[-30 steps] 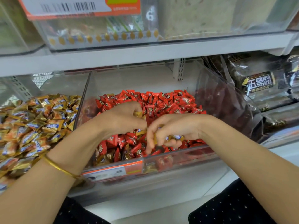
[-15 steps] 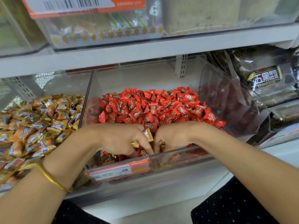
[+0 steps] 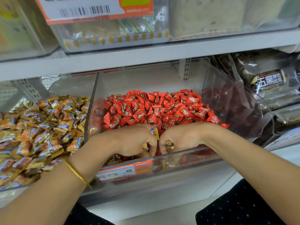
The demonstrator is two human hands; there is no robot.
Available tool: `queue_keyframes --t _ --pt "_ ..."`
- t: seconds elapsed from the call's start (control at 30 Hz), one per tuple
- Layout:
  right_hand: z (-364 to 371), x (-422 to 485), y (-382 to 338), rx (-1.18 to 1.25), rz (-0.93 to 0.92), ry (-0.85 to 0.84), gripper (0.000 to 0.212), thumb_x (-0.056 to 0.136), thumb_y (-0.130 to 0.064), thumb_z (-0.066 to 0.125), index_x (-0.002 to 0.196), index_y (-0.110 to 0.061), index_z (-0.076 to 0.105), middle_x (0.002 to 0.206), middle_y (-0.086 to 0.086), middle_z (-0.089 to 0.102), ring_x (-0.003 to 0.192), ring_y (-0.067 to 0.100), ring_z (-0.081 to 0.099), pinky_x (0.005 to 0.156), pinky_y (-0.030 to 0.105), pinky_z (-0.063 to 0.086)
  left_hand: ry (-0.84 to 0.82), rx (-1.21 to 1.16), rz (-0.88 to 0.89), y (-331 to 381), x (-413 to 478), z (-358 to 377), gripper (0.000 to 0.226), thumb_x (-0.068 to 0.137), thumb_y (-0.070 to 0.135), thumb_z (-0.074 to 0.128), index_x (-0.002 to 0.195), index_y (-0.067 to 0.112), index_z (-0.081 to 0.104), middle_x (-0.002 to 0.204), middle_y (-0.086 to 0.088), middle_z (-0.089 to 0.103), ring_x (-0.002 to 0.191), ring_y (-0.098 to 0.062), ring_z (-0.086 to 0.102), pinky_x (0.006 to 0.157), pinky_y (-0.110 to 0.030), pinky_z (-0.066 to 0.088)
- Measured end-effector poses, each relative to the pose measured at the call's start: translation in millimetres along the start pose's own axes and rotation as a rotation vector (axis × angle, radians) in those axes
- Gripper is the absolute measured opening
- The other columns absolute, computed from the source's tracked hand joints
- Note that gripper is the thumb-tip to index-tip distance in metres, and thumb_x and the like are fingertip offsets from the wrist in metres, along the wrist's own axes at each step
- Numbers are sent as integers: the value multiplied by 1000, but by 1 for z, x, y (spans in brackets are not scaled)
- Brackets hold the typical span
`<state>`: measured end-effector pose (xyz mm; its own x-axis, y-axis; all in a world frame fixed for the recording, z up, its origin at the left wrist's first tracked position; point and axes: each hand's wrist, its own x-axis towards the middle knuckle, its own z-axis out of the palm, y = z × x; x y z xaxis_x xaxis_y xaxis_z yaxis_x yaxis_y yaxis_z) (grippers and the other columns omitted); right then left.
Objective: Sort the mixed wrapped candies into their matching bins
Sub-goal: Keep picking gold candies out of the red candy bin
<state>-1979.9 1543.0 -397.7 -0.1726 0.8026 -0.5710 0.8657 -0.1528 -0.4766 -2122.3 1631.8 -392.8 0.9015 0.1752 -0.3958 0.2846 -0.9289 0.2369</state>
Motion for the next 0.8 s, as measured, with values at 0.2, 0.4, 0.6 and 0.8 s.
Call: queue_keyframes --t 0.2,0.4,0.6,0.8 --pt "-6 -14 20 412 55 398 19 84 -7 65 100 -17 69 79 7 54 54 14 39 45 24 32 219 -105 -89 -2 7 -5 21 84 26 67 105 26 62 87 10 32 96 -12 37 77 -23 31" --pt "-6 -20 25 722 143 467 11 91 -15 56 81 -15 62 61 4 53 49 13 50 36 17 26 375 -404 -98 -3 6 -9 15 83 18 67 83 26 56 93 12 45 90 -2 44 76 -13 34" --pt "0 -14 12 665 25 314 6 83 -13 70 83 -12 64 60 -1 56 48 10 57 34 17 30 533 -716 -196 1 2 -12 10 86 11 64 78 10 58 80 3 60 63 -5 65 65 -17 50" --pt "8 7 -6 259 -54 210 35 81 -16 72 116 -21 66 92 -14 70 72 5 66 69 21 54 634 -751 -263 -2 3 -12 8 92 12 56 85 15 58 81 4 58 49 -5 59 61 -28 47"
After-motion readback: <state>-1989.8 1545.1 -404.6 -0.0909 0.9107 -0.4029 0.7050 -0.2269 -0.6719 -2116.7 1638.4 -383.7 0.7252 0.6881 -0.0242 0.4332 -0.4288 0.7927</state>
